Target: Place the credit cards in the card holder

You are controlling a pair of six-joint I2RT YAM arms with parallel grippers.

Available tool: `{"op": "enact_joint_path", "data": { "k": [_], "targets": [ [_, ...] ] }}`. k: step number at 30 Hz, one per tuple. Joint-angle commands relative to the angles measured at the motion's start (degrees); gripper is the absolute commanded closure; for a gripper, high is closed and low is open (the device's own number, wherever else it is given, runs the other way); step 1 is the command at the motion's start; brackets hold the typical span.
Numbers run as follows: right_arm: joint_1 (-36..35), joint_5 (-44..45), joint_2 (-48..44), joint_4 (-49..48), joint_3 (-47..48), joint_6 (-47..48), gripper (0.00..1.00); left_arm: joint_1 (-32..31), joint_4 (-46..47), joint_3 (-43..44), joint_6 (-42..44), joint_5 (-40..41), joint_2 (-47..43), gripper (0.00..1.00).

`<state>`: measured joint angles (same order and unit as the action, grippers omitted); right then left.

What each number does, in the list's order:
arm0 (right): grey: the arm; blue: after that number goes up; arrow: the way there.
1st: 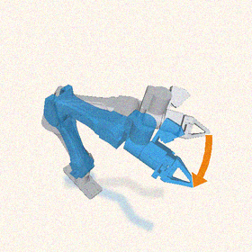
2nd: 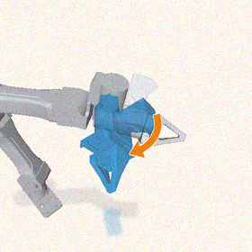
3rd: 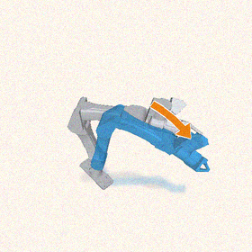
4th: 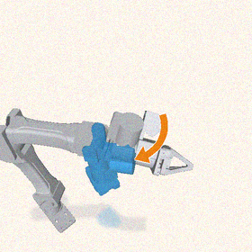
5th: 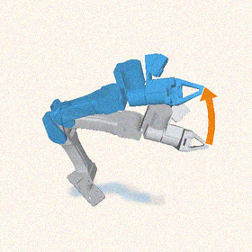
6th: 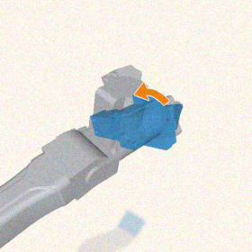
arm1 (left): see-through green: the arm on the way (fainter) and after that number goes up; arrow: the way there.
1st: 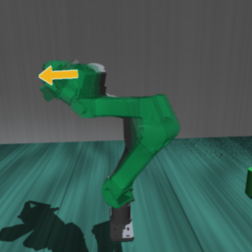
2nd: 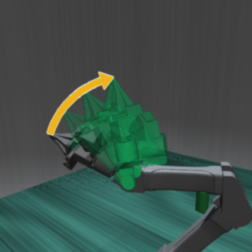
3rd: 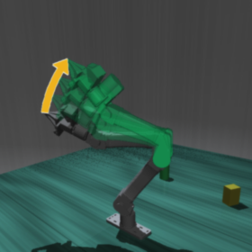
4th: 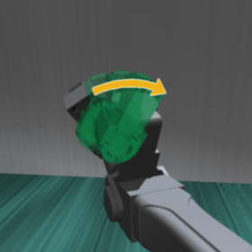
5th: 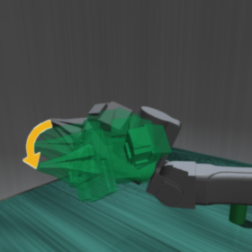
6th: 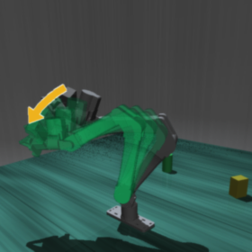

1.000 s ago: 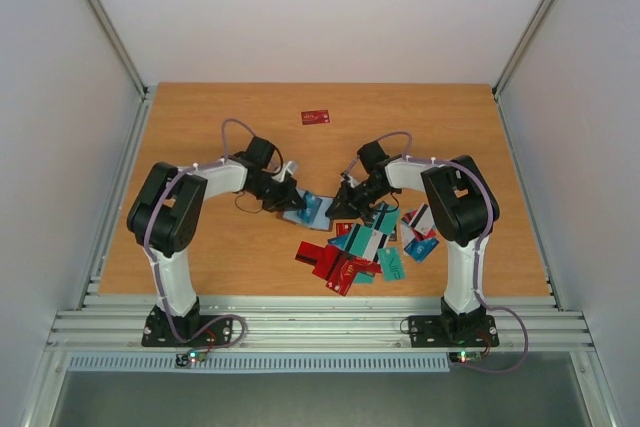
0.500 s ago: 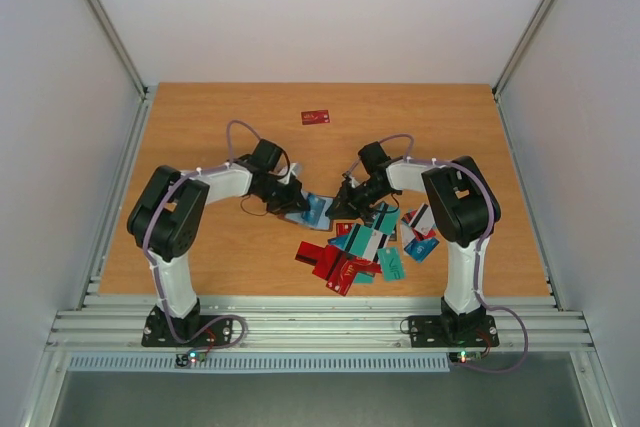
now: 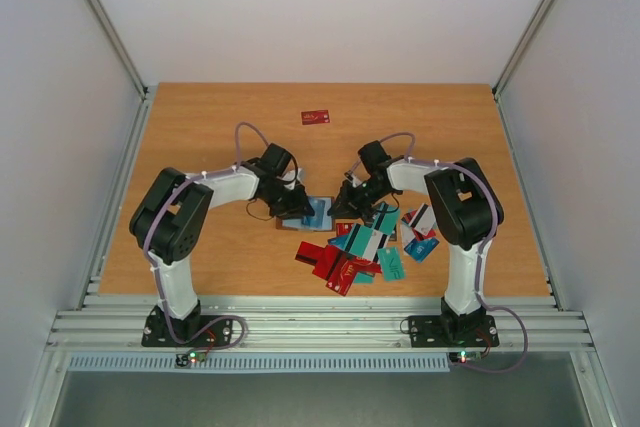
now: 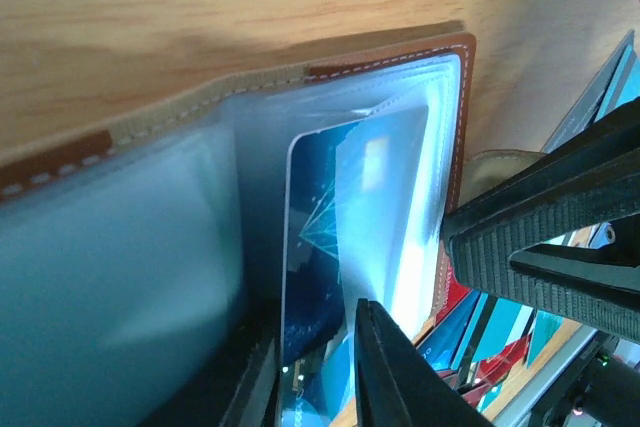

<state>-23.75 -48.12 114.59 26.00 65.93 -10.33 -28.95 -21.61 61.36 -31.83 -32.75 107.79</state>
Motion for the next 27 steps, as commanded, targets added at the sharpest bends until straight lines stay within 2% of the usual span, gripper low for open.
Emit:
{"op": "enact_joint_path", "data": {
  "k": [1, 11, 27],
  "targets": [
    [-0.2, 3.6, -2.6, 3.2, 0.4, 1.0, 0.84, -0.9, -6.6, 1.1, 1.1, 4.1, -0.9, 0.75],
    [-0.3, 5.0, -4.4, 3.7, 0.2, 0.7, 0.83, -2.2, -14.9, 5.4, 4.9, 9.2, -0.4, 0.57],
    [-3.4, 5.1, -3.3, -0.2, -0.6, -2.0, 0.84, -4.2, -23.2, 10.6, 6.3, 15.1, 1.2, 0.36]
  ]
}}
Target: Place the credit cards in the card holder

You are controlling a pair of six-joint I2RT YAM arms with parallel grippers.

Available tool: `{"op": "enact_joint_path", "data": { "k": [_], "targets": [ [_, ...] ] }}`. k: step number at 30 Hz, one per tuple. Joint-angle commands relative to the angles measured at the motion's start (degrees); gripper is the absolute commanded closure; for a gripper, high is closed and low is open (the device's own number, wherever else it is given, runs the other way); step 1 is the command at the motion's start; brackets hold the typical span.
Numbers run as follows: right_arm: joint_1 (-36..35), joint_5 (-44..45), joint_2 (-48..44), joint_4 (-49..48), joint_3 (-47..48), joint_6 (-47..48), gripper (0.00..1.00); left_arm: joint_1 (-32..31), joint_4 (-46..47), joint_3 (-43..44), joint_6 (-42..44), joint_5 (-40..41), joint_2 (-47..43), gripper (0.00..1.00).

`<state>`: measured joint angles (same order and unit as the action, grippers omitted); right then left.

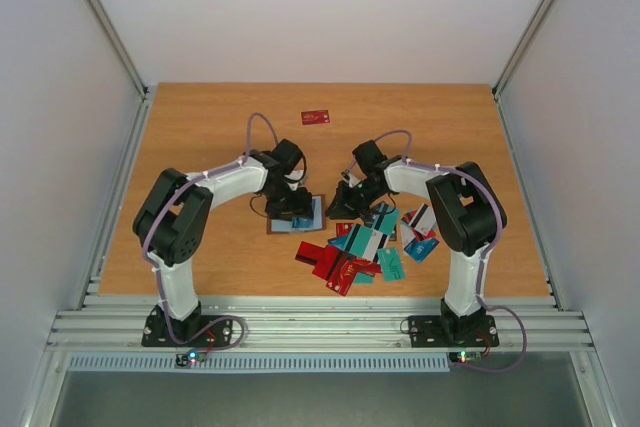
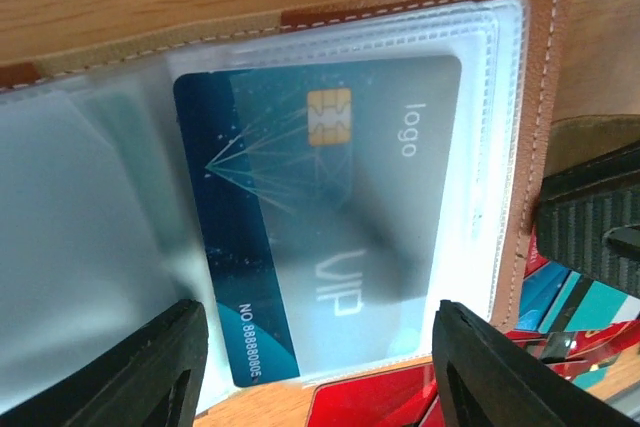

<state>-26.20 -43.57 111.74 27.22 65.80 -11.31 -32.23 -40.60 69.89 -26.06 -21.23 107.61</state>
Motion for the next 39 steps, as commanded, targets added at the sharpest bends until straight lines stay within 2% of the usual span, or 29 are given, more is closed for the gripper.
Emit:
{"op": "enact_joint_path", "data": {
  "k": [1, 13, 25, 30, 33, 39],
  "targets": [
    [-1.0, 0.5, -0.4, -1.6, -0.6, -1.1, 0.84, -1.1, -4.3, 2.2, 0.3, 3.8, 1.4, 0.35],
    [-1.1, 0.2, 0.2, -2.4, -1.0, -1.4, 0.85, -2.7, -4.3, 6.0, -1.8, 2.6, 4.5, 0.39],
    [-1.1, 0.7, 0.1, -0.6, -0.3, 0.6, 0.85, -3.0, -3.7, 6.3, -4.9, -0.8, 0.9, 0.4],
    [-0.8, 1.5, -1.2, 3.9, 1.4, 5.4, 0.84, -2.9, -7.5, 6.1, -2.3, 1.7, -0.3, 0.41],
    [-0.6, 0.9, -2.2, 6.3, 2.3, 7.6, 0.83, -2.4, -8.0, 5.1, -0.9, 2.9, -2.0, 0.44],
    [-0.3, -0.8, -4.0, 7.5, 3.0, 8.1, 0.77, -0.4, -7.7, 6.1, 1.0, 1.2, -3.2, 0.48]
  ]
}}
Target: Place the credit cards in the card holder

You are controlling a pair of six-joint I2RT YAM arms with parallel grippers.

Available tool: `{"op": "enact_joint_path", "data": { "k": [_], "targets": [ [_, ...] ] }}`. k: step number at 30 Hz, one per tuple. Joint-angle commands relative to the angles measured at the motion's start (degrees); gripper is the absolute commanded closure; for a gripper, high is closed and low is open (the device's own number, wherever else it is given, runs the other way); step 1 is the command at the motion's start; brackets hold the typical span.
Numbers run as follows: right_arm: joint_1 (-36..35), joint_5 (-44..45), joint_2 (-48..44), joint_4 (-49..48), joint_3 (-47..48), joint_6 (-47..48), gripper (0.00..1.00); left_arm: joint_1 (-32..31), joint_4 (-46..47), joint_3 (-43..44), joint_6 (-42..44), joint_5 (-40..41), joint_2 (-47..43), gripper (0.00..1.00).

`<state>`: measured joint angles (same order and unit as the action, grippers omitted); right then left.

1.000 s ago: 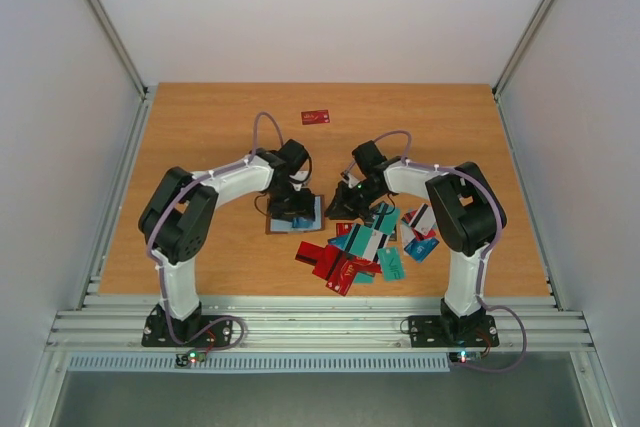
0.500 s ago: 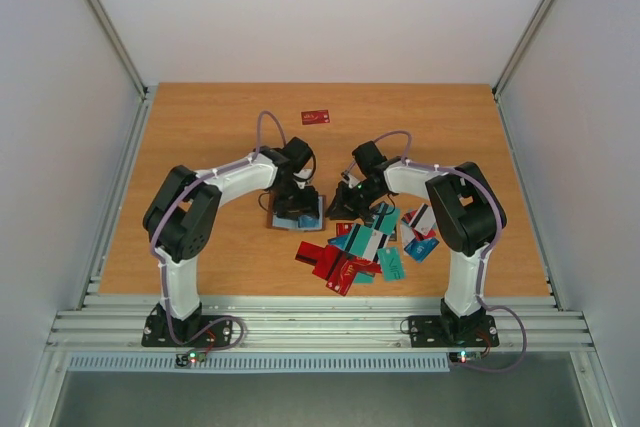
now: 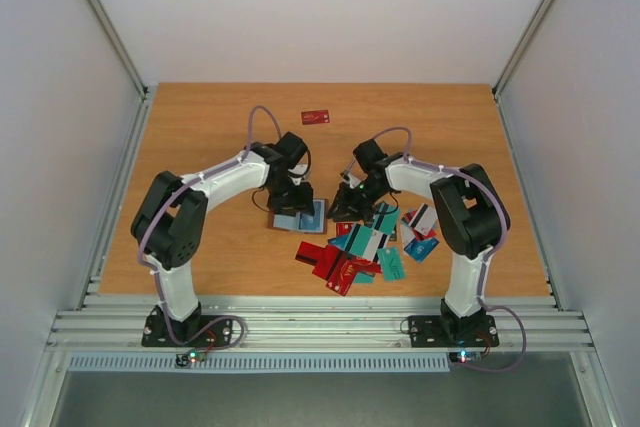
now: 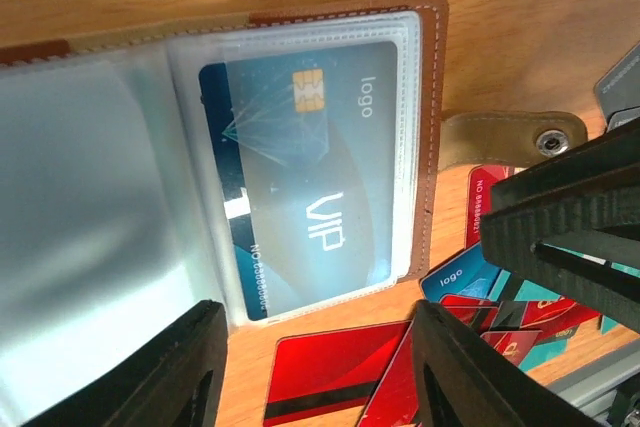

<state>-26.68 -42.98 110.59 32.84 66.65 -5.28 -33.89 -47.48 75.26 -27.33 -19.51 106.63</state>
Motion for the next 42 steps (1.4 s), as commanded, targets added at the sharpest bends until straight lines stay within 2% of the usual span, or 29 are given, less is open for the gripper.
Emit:
{"op": "enact_joint_path", "data": {
  "k": [1, 7, 13, 21, 42],
  "targets": [
    [0.1, -2.1, -3.0, 1.4, 2.0, 1.7, 0.76, 1.6, -0.6, 0.7, 2.7, -0.8, -2.2, 0.52],
    [0.1, -6.9, -4.1, -3.7, 1.6, -2.3, 0.71, 3.5, 0.6, 0.8, 4.3, -2.7, 0.1, 0.77],
    [0.1, -7.7, -0.9, -6.7, 2.6, -6.3, 0.7, 3.9, 1.2, 2.3, 5.9, -5.1, 4.2, 0.89],
    [0.0, -8.4, 2.0, -11.0, 2.5, -9.5, 0.7, 3.9, 0.2, 2.7, 7.9, -4.5, 7.2, 0.99],
    [-0.1, -7.5, 5.0, -10.9, 0.2, -6.6, 0.67, 3.9, 3.2, -0.5, 7.0, -4.3, 10.4, 1.0]
  ]
}}
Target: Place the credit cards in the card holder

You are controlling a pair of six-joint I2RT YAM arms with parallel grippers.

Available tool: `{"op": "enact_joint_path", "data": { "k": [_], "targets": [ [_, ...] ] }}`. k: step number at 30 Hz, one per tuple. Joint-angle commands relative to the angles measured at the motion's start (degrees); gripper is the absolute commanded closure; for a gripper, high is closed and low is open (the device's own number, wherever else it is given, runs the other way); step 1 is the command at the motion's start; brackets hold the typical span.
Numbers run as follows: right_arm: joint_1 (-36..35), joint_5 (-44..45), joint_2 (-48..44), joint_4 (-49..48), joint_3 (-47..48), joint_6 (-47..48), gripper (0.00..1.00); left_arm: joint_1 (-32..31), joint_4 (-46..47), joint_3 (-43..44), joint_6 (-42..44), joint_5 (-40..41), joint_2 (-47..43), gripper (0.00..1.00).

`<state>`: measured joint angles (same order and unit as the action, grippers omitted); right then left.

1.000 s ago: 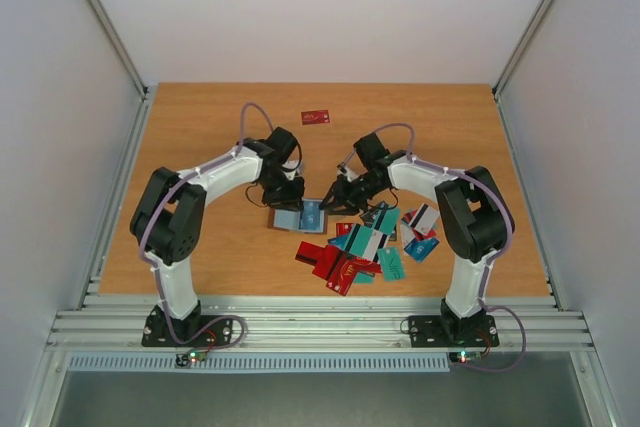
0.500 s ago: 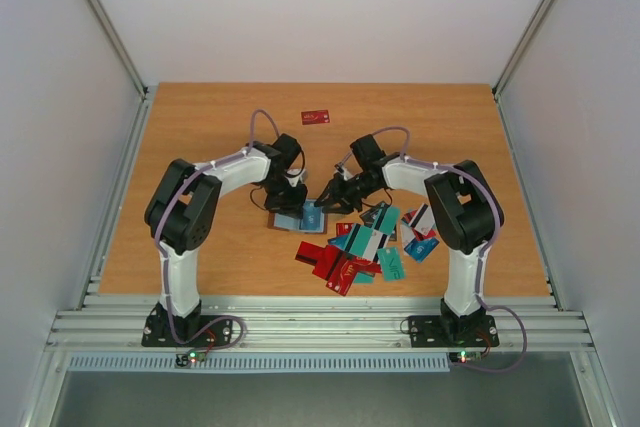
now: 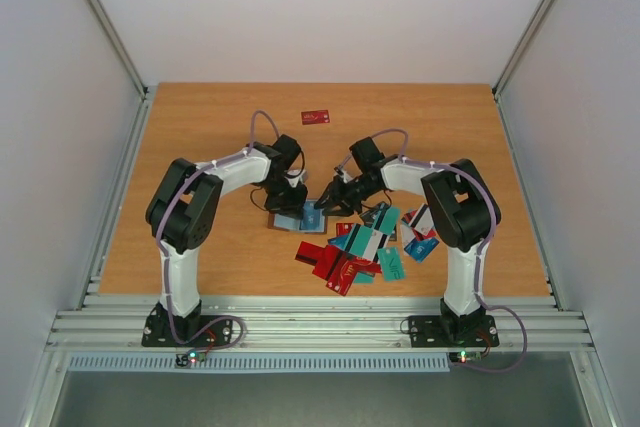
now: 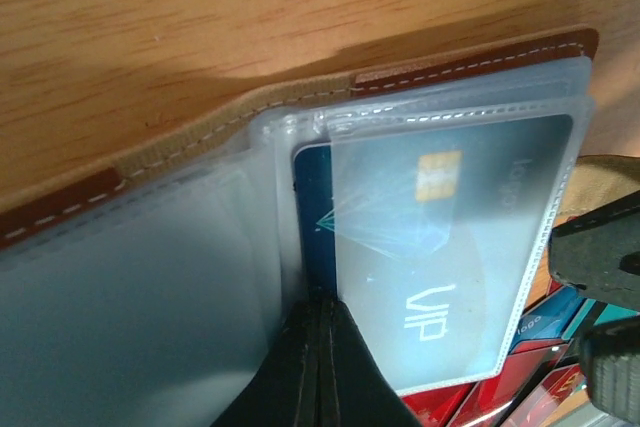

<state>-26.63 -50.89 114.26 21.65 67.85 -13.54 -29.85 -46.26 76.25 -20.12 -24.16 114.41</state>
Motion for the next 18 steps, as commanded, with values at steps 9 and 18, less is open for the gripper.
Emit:
{"op": "enact_joint_path", "data": {
  "k": [9, 18],
  "targets": [
    [-0.2, -0.5, 3.6, -1.0, -0.4, 1.5, 0.66, -0.1, 2.2, -1.9, -0.4, 0.3, 3.2, 1.0],
    [-0.8, -1.8, 4.1, -1.1, 0.7, 1.6, 0.71, -0.1, 3.0, -1.6, -1.4, -1.0, 3.2, 1.0]
  ]
}}
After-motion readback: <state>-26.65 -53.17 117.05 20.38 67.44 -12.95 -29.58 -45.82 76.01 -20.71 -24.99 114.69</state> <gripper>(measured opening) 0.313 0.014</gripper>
